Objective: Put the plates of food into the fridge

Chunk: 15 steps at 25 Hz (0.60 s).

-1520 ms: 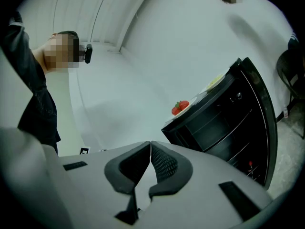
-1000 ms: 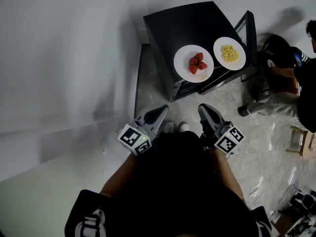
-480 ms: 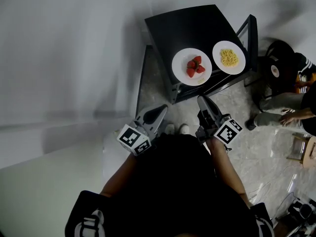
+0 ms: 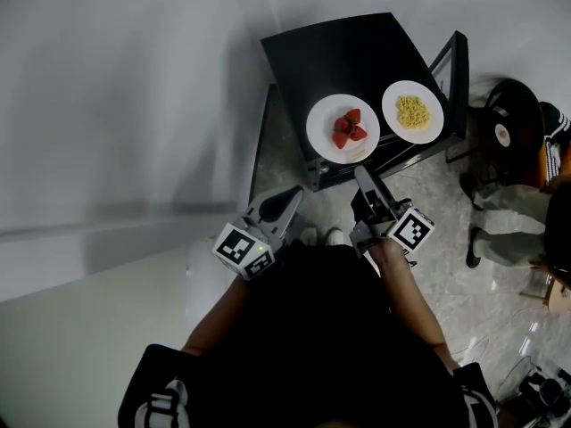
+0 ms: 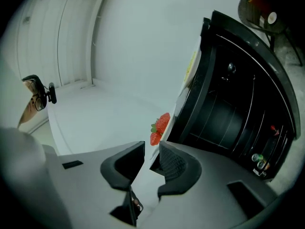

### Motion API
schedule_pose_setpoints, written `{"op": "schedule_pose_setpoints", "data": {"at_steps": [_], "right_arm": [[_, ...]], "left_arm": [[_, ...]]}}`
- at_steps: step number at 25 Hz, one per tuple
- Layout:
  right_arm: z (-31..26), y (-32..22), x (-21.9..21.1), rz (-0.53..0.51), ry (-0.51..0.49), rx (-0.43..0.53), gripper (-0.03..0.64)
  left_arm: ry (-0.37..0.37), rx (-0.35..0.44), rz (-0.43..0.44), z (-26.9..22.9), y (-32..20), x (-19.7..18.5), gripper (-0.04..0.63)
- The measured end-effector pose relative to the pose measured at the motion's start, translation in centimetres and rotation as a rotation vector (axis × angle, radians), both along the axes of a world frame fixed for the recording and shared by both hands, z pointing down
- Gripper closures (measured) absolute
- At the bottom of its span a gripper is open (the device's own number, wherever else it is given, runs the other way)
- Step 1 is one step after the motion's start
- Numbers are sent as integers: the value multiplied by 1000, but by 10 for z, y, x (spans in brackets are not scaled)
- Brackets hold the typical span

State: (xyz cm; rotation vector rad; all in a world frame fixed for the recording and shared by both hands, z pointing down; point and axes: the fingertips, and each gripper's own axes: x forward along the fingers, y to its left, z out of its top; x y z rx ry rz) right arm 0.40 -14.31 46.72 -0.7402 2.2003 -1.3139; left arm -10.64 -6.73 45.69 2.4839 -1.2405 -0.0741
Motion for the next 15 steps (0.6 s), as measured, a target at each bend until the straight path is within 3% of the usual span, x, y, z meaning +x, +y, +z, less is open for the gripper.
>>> {"op": "schedule_pose_setpoints", "data": {"at_steps": [15], "right_arm": [[13, -26, -12, -24, -109, -160, 509]], "left_arm": [[-2, -4, -18, -2, -13, 2, 572]]}}
